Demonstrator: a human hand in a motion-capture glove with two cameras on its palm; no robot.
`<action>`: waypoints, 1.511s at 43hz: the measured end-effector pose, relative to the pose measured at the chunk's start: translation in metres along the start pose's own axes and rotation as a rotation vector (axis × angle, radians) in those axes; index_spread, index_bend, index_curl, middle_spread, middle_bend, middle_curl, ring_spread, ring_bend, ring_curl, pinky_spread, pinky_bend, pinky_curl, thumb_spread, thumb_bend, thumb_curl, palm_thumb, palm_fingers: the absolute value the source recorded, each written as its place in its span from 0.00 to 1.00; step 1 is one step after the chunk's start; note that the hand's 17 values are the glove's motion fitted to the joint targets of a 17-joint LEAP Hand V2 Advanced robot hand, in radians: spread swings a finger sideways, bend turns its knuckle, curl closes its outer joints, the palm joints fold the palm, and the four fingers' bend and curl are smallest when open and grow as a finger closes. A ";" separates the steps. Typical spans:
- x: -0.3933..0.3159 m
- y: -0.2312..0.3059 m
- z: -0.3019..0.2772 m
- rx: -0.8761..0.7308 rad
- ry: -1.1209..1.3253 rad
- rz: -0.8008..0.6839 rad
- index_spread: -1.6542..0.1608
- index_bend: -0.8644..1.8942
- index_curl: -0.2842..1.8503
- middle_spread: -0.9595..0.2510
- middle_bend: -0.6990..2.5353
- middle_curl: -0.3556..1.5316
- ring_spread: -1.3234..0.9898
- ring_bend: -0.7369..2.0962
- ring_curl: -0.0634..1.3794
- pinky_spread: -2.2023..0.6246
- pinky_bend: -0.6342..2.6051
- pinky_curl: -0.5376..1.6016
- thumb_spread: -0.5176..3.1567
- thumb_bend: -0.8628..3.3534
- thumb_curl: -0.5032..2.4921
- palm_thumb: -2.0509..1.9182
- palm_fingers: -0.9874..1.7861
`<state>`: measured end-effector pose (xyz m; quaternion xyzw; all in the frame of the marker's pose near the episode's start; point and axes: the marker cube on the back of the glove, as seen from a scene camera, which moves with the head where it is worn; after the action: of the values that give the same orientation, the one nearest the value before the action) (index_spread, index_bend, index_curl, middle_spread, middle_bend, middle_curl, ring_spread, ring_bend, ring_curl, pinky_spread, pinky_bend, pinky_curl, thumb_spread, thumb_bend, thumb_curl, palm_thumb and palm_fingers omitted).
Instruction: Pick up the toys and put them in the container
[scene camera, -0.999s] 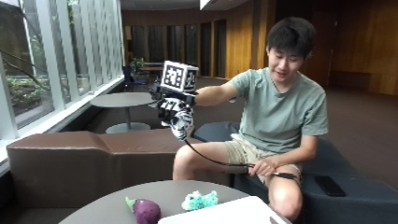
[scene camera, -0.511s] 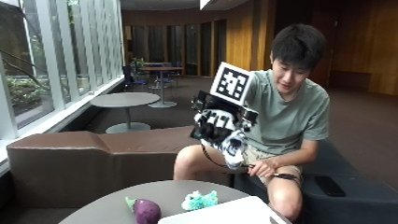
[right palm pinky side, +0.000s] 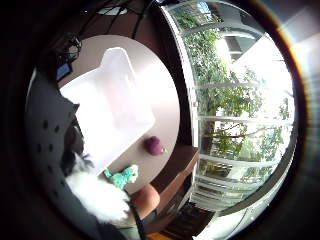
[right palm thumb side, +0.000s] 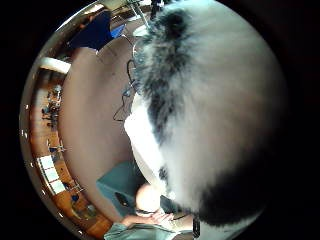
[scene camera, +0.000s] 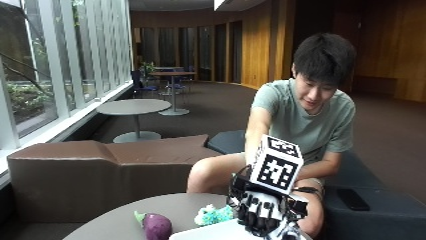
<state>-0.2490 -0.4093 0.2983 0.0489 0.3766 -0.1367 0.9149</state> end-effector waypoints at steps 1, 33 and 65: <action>-0.002 0.000 0.003 -0.009 0.001 0.001 0.66 0.57 0.66 0.62 0.55 0.63 0.42 0.70 0.51 0.68 0.55 0.49 0.31 0.20 0.50 0.67 0.62; 0.127 0.118 -0.057 -0.268 -0.025 0.118 0.80 0.32 0.37 0.73 0.32 0.47 0.52 0.51 0.35 0.77 0.58 0.45 0.46 0.20 0.34 0.52 0.27; 0.239 0.267 -0.012 -0.219 -0.030 0.135 0.81 0.34 0.25 0.75 0.30 0.45 0.53 0.47 0.32 0.78 0.53 0.41 0.48 0.20 0.29 0.52 0.31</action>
<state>-0.0180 -0.2020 0.1187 -0.0283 0.3716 -0.0335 0.9274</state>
